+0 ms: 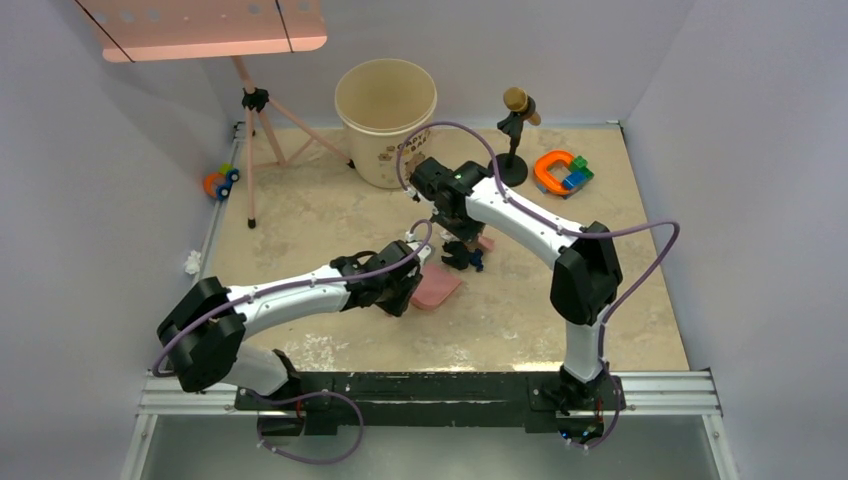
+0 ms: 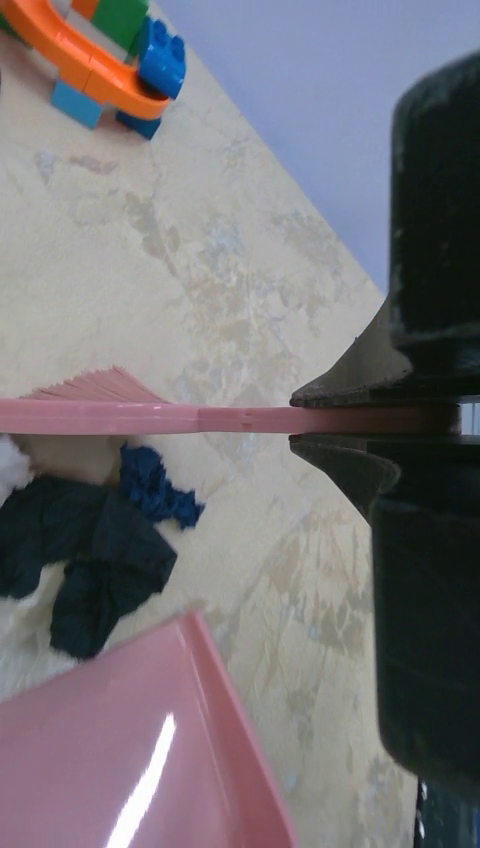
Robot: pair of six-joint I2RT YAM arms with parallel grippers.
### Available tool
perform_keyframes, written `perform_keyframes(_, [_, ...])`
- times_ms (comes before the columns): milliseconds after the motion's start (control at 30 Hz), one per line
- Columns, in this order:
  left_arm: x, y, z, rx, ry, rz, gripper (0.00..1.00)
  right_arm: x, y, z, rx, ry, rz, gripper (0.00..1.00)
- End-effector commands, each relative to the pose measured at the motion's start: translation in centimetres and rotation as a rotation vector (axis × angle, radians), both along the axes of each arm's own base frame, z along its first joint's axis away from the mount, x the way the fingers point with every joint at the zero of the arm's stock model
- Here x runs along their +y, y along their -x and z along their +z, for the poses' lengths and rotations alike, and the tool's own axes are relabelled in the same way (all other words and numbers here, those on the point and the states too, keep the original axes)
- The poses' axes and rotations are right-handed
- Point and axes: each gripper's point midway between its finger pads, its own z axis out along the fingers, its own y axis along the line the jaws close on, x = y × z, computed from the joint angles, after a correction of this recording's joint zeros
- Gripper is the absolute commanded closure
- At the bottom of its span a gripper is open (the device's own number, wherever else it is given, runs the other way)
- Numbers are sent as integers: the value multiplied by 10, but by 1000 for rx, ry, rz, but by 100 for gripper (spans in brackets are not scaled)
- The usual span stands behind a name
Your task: Sweep away the paper scraps from the table
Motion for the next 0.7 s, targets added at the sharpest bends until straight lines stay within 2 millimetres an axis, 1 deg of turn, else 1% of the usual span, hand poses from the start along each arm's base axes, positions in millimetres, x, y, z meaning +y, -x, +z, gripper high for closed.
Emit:
perform_keyframes(0, [-17, -10, 11, -35, 33, -44, 100, 40, 18, 12, 71, -229, -4, 100])
perform_keyframes(67, [-17, -14, 11, -46, 31, -36, 100, 53, 27, 18, 97, -330, 8, 100])
perform_keyframes(133, [-18, -16, 10, -54, 31, -28, 100, 67, 39, 32, 116, -454, 24, 100])
perform_keyframes(233, [-21, -19, 9, -57, 37, -25, 100, 74, 44, 63, 85, -607, 20, 100])
perform_keyframes(267, [-22, -20, 7, -57, 36, -20, 100, 71, 44, 73, 71, -637, 20, 100])
perform_keyframes(300, [-23, -21, 7, -57, 38, -17, 100, 64, 40, 81, 38, -640, 8, 100])
perform_keyframes(400, [-26, -22, 8, -60, 54, -9, 100, 34, 23, 98, -60, -631, -111, 100])
perform_keyframes(467, [-26, -23, 10, -67, 60, 0, 100, 21, 10, 108, -126, -649, -153, 100])
perform_keyframes(533, [-22, -24, 10, -77, 57, 25, 100, 19, 0, 110, -175, -650, -156, 100])
perform_keyframes(600, [-19, -25, 11, -79, 61, 56, 100, 22, -11, 106, -201, -640, -140, 100])
perform_keyframes(667, [-18, -23, 10, -55, 75, 78, 100, 24, -27, 101, -245, -615, -146, 100])
